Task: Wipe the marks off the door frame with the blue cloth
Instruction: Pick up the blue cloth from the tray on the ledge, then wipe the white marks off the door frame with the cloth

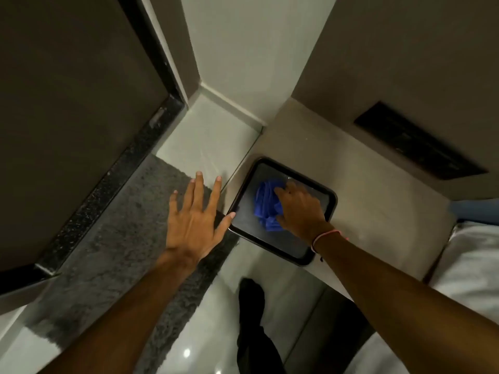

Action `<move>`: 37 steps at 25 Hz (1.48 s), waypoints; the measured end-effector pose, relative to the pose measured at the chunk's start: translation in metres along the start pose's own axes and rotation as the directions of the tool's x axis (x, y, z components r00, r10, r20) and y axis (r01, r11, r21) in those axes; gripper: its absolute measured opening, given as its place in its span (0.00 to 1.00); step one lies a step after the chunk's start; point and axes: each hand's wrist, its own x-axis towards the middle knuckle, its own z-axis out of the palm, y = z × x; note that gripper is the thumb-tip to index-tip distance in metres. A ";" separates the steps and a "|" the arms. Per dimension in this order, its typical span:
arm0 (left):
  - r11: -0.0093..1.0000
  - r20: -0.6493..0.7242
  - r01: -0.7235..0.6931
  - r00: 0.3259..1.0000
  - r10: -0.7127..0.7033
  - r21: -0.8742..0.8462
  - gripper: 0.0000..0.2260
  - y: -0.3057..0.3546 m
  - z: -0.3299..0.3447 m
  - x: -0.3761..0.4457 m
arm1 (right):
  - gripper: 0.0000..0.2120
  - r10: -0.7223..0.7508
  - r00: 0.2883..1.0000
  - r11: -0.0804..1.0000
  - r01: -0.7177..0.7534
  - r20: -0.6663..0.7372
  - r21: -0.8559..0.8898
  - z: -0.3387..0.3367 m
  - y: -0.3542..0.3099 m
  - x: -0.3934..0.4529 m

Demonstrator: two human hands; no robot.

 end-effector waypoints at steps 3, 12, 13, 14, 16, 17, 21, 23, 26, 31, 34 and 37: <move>1.000 0.000 0.022 1.000 -0.022 -0.017 0.37 0.000 0.021 0.003 | 0.33 0.026 0.998 0.999 -0.028 -0.060 -0.028 0.011 -0.002 0.013; 0.998 -0.168 0.059 0.984 -0.060 -0.012 0.37 -0.021 -0.026 -0.018 | 0.20 -0.006 0.993 0.997 -0.003 -0.119 -0.080 -0.022 -0.022 -0.003; 0.997 -0.201 0.070 0.977 -0.071 -0.012 0.37 -0.029 -0.040 -0.022 | 0.20 -0.022 0.989 0.997 0.011 -0.149 -0.074 -0.035 -0.026 -0.010; 0.996 -0.237 0.085 0.968 -0.086 -0.013 0.37 -0.037 -0.058 -0.028 | 0.20 -0.046 0.982 0.997 0.034 -0.182 -0.068 -0.050 -0.033 -0.019; 0.993 -0.320 0.122 0.940 -0.116 -0.002 0.36 -0.053 -0.096 -0.042 | 0.19 -0.091 0.961 0.994 0.074 -0.261 -0.074 -0.091 -0.053 -0.035; 0.990 -0.368 0.139 0.921 -0.128 0.005 0.37 -0.062 -0.118 -0.051 | 0.18 -0.116 0.944 0.992 0.094 -0.309 -0.085 -0.115 -0.067 -0.043; 0.973 -0.506 0.227 0.844 -0.180 0.031 0.37 -0.102 -0.203 -0.100 | 0.15 -0.218 0.857 0.971 0.142 -0.467 -0.191 -0.210 -0.139 -0.084; 0.961 -0.583 0.274 0.785 -0.207 0.028 0.37 -0.127 -0.242 -0.134 | 0.14 -0.287 0.792 0.952 0.174 -0.538 -0.252 -0.253 -0.182 -0.109; 0.931 -0.706 0.365 0.664 -0.247 0.017 0.37 -0.178 -0.299 -0.203 | 0.15 -0.404 0.676 0.911 0.237 -0.616 -0.337 -0.310 -0.254 -0.157; 0.835 -0.840 0.549 0.432 -0.330 -0.046 0.37 -0.269 -0.379 -0.340 | 0.14 -0.542 0.449 0.840 0.328 -0.711 -0.433 -0.383 -0.389 -0.244; 0.756 -0.891 0.648 0.281 -0.357 -0.098 0.37 -0.315 -0.412 -0.426 | 0.13 -0.594 0.292 0.787 0.403 -0.750 -0.467 -0.416 -0.469 -0.304; 0.692 -0.919 0.708 0.168 -0.356 -0.139 0.37 -0.356 -0.437 -0.504 | 0.12 -0.646 0.121 0.711 0.454 -0.753 -0.537 -0.437 -0.542 -0.361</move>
